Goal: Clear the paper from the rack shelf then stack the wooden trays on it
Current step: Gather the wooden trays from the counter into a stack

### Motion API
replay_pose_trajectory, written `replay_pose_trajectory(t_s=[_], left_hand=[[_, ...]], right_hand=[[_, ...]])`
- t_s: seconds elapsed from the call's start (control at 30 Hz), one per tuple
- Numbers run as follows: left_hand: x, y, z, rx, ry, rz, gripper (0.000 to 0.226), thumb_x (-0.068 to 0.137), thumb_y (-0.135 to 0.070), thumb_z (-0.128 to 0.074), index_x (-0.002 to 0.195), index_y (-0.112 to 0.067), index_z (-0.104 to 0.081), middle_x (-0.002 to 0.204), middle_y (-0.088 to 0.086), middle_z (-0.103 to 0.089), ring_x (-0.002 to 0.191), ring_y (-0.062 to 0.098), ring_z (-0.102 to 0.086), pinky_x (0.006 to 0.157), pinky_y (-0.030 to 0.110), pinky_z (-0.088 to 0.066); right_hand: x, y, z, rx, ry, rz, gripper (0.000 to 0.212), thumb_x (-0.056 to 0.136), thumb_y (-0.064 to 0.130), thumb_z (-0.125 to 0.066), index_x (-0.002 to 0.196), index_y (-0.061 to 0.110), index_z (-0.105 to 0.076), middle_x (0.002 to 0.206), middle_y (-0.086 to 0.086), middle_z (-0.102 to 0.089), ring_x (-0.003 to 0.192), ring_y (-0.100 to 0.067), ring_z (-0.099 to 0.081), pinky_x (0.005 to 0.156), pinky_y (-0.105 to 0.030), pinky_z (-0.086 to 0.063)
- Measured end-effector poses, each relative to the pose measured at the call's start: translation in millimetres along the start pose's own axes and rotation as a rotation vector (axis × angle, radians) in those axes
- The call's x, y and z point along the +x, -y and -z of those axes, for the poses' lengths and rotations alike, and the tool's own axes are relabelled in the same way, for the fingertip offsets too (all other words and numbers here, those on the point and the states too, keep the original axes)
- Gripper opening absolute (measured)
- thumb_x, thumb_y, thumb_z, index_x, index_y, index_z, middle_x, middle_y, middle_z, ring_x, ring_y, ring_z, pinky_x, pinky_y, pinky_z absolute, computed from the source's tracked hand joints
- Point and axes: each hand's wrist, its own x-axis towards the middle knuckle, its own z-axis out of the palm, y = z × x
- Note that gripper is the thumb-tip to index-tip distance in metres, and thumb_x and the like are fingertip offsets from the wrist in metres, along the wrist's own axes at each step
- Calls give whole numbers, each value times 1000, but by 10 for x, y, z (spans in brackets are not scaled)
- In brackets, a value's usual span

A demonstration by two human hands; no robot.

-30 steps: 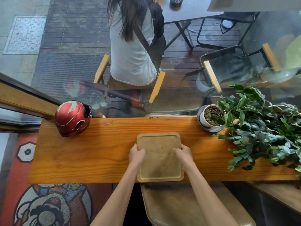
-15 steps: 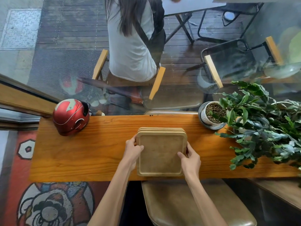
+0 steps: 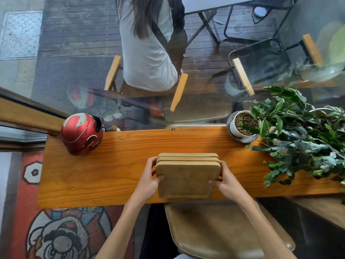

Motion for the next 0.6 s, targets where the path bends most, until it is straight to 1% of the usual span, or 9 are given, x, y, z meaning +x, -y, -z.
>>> replay_pose_trajectory(t_s=[0.07, 0.13, 0.2, 0.23, 0.3, 0.37, 0.43, 0.5, 0.6], left_hand=[[-66, 0, 2, 86, 30, -91, 64, 89, 14, -54, 135, -26, -35, 130, -10, -52, 123, 11, -53, 88, 19, -53], [-95, 29, 27, 183, 53, -211, 70, 83, 14, -55, 135, -26, -30, 129, -4, -53, 121, 12, -55, 94, 33, -54], [-89, 24, 50, 234, 58, -291, 71, 80, 10, -60, 133, -27, -31, 125, 3, -54, 116, 18, -58, 91, 43, -54], [-86, -3, 52, 256, 45, -323, 71, 80, 10, -62, 131, -29, -32, 123, 4, -54, 114, 19, -58, 90, 43, -54], [-107, -47, 50, 304, 4, -375, 71, 80, 5, -64, 129, -33, -31, 123, 2, -52, 114, 14, -56, 92, 35, -52], [-134, -48, 51, 321, -6, -388, 68, 79, -3, -66, 130, -30, -31, 128, -3, -48, 119, 1, -50, 97, 24, -47], [-163, 8, 47, 312, -4, -381, 69, 78, -5, -72, 132, -22, -32, 134, -1, -45, 128, -4, -44, 103, 20, -42], [-196, 27, 25, 277, 1, -365, 70, 77, -6, -76, 132, -16, -33, 138, 4, -44, 135, 1, -41, 106, 17, -38], [-196, 28, -27, 200, -15, -305, 71, 71, 2, -68, 130, -18, -33, 138, 7, -42, 132, -6, -39, 105, 13, -37]], right_hand=[[-49, -44, 3, -43, -47, 91, 70, 88, 0, -69, 142, 27, -33, 129, 16, -52, 123, -3, -47, 100, -15, -43], [-91, -73, -7, -58, -137, 196, 69, 85, -7, -69, 135, 30, -38, 122, 24, -55, 117, 4, -53, 92, -3, -42], [-91, -82, -7, -73, -206, 295, 64, 84, -10, -70, 129, 27, -43, 118, 24, -57, 112, 10, -56, 89, -5, -45], [-77, -85, -8, -82, -231, 340, 61, 83, -10, -70, 127, 24, -46, 119, 21, -59, 113, 7, -58, 89, -10, -48], [-40, -95, -28, -101, -269, 418, 58, 83, -11, -70, 127, 19, -48, 121, 14, -60, 114, -3, -59, 92, -20, -50], [-11, -111, -63, -102, -284, 444, 61, 81, -12, -70, 129, 19, -48, 124, 11, -59, 116, -7, -58, 95, -25, -49], [-5, -142, -106, -88, -292, 436, 66, 79, -12, -71, 130, 22, -47, 128, 13, -57, 119, -5, -56, 99, -25, -48], [-14, -153, -127, -73, -294, 427, 68, 78, -13, -71, 131, 21, -46, 130, 15, -54, 121, 2, -53, 101, -21, -45], [11, -163, -135, -32, -285, 425, 67, 75, -19, -68, 129, 15, -48, 128, 14, -55, 122, 0, -52, 102, -19, -44]])
